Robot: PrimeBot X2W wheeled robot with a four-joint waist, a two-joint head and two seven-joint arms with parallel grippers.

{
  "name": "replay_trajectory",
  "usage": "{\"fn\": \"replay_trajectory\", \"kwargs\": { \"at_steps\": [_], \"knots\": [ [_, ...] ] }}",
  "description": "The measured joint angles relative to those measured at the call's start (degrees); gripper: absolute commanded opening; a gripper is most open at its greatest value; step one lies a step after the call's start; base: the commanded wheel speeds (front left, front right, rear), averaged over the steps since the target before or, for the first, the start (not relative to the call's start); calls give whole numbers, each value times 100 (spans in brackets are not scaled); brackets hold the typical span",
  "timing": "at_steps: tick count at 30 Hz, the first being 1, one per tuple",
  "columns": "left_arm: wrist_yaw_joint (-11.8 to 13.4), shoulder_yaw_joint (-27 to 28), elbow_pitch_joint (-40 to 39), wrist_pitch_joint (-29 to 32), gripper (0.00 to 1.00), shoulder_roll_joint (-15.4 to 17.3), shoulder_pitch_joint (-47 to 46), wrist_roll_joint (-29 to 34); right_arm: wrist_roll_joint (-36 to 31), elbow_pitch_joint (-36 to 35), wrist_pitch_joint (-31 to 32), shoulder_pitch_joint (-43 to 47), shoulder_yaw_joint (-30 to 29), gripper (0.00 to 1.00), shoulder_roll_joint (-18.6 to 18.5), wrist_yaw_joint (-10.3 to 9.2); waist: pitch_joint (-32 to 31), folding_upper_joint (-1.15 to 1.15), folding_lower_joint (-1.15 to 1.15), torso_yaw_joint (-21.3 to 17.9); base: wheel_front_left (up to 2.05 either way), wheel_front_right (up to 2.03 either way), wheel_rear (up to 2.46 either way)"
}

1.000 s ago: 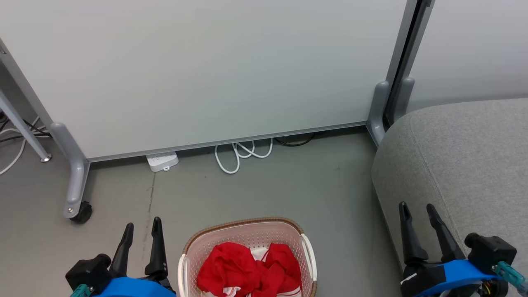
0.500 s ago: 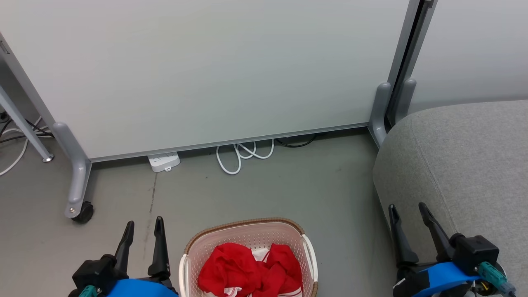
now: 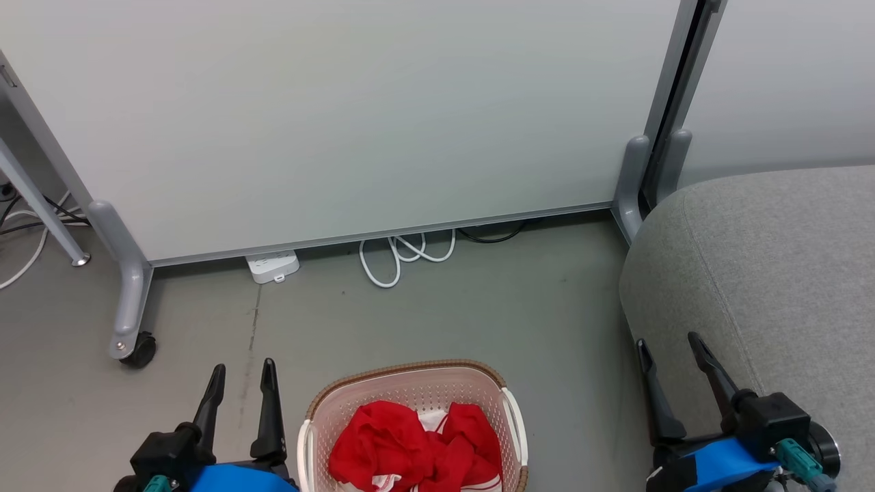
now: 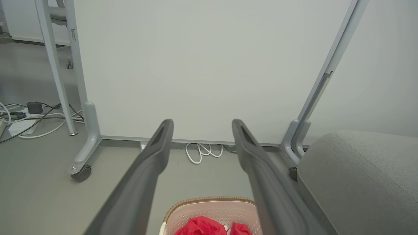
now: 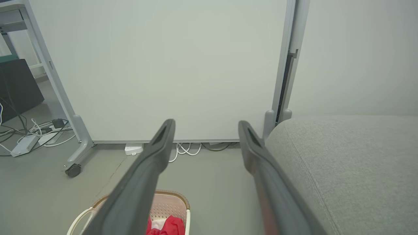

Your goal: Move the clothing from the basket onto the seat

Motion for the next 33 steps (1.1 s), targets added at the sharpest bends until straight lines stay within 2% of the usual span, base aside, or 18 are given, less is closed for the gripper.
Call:
{"fn": "replay_trajectory", "kwargs": {
  "at_steps": [9,24,33],
  "knots": [
    [49,-92,14,-79,100,2,-1,319,-303,-11,-74,0,32,100,-2,1,-7,0,0,0,0,0,0],
    [60,-97,21,-82,100,3,-1,321,-267,-34,-111,29,32,100,-3,1,0,0,0,-11,0,0,0],
    [21,-178,234,-76,100,59,-142,397,-254,-188,-115,-212,183,100,-5,1,411,0,0,-165,0,0,0]
  ]
}}
